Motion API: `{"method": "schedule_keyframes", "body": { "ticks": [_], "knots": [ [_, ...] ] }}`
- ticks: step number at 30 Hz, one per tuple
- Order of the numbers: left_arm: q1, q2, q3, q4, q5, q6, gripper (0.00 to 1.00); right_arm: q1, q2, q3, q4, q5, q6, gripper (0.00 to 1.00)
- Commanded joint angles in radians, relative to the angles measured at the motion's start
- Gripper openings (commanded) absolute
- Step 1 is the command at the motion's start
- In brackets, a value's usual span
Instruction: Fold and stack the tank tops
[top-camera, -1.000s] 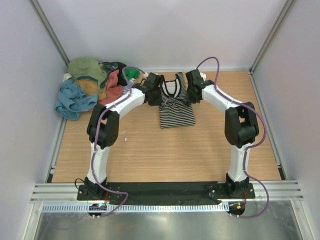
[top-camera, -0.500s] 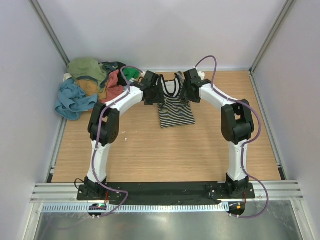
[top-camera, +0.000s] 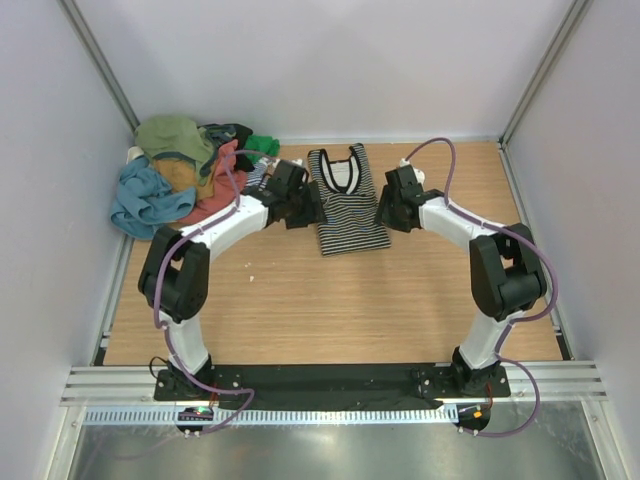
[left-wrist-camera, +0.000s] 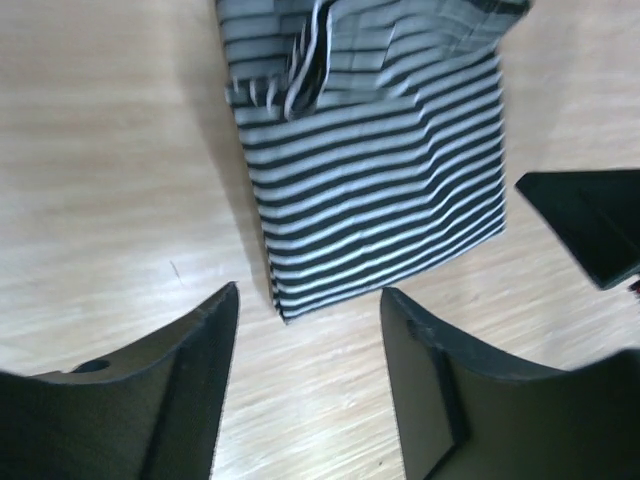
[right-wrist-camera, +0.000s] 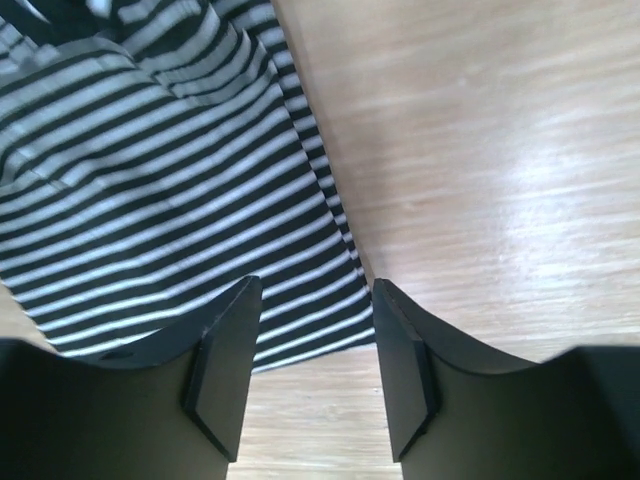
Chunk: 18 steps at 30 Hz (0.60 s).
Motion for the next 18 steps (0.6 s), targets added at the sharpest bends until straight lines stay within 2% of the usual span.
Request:
{"method": "schedule_keyframes", "body": {
  "ticks": [1,4,9,14,18],
  "knots": [
    [-0.044,-0.002,-0.078,0.088,0.05,-0.047,0.58,-0.002,-0.019,-0.042,0.063,-0.052,0.007,0.52],
    [-0.055,0.013,-0.113,0.119,0.068,-0.069,0.51,-0.004,-0.018,-0.076,0.072,-0.051,0.007,0.47],
    [-0.066,0.049,-0.142,0.158,0.078,-0.082,0.5,-0.004,-0.002,-0.116,0.086,-0.052,0.013,0.43],
    [-0.067,0.092,-0.135,0.17,0.085,-0.088,0.41,-0.004,0.033,-0.122,0.092,-0.06,0.013,0.41],
    [-0.067,0.115,-0.141,0.167,0.069,-0.088,0.35,-0.004,0.05,-0.125,0.09,-0.057,0.018,0.35]
  ]
}}
